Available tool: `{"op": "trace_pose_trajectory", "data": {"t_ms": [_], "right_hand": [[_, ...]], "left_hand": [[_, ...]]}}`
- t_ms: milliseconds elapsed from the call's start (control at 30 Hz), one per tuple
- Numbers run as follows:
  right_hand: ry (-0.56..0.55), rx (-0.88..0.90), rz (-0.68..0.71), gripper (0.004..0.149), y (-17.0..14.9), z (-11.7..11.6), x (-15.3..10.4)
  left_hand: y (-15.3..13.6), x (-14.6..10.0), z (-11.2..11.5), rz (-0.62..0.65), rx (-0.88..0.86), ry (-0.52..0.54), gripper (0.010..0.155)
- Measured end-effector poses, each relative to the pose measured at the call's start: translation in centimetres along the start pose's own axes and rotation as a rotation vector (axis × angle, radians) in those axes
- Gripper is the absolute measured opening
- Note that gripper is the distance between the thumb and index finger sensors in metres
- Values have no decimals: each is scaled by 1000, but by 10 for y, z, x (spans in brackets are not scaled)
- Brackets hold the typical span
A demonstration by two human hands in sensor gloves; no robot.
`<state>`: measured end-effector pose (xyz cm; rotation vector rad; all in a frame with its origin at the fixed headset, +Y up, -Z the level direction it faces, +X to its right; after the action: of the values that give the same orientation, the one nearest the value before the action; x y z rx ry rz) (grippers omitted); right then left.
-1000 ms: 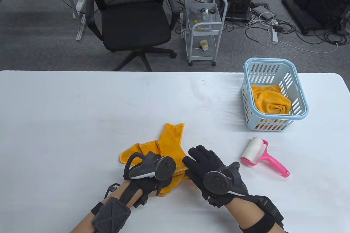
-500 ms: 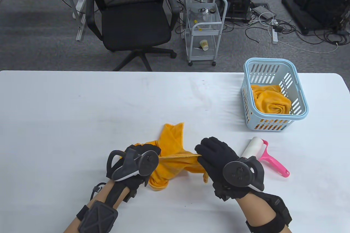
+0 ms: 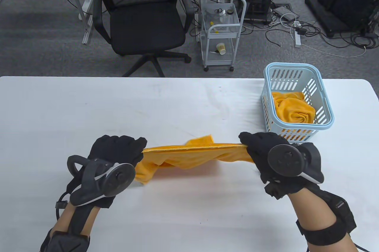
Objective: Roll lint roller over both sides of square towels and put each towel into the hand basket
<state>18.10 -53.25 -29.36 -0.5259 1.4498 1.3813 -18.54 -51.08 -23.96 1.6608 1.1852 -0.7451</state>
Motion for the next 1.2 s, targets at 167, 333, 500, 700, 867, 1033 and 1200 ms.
{"op": "trace_pose_trajectory", "data": {"t_ms": [167, 333, 500, 700, 867, 1033, 1200], "right_hand": [[17, -19, 26, 44, 9, 59, 17], [43, -184, -73, 43, -4, 59, 64], [68, -201, -252, 44, -49, 11, 121], [-173, -309, -343, 45, -61, 10, 147], [-481, -393, -236, 42, -38, 53, 124], [-463, -467, -54, 41, -26, 21, 85], [-210, -515, 71, 42, -24, -71, 40]], "left_hand": [[-22, 11, -53, -17, -51, 64, 40], [-47, 53, -40, -79, -80, 5, 41], [-74, 107, 23, -183, -10, -97, 41], [-95, 140, 44, -270, 41, -38, 43], [-80, 128, 2, -189, 191, 147, 43], [-58, 84, 24, -107, 205, 115, 42], [-29, 33, 114, -15, 305, -116, 42]]}}
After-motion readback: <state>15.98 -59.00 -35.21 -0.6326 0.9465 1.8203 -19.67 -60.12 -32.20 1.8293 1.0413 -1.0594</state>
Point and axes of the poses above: the tracker on the back of each hand, its own y axis roughly to the thumb side, its own x axis roughly from the wrist to the fingertips, z = x × y, the point moved 4 cm from there along x, roughly from the wrist to the fingertips, and after that the axes turned 1 degree about -z, right-handed, at the moved point
